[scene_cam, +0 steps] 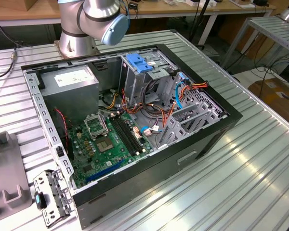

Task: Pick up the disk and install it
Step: 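Pick up the disk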

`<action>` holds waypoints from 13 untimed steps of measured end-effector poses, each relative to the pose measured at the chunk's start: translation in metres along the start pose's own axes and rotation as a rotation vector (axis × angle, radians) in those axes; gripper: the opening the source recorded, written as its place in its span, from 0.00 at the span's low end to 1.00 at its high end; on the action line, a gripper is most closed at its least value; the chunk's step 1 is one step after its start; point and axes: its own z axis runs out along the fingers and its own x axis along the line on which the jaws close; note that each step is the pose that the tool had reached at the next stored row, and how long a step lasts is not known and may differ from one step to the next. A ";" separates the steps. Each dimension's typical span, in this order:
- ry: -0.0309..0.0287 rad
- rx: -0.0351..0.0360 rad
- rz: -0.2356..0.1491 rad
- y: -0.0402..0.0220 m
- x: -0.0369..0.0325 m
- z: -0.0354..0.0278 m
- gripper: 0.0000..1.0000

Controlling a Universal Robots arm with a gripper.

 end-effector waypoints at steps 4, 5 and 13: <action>-0.0002 -0.0004 -0.019 0.0000 0.0000 0.0000 0.37; -0.0002 -0.0004 -0.020 0.0000 0.0001 0.0000 0.37; 0.0000 -0.0002 -0.008 0.0000 0.0001 0.0000 0.37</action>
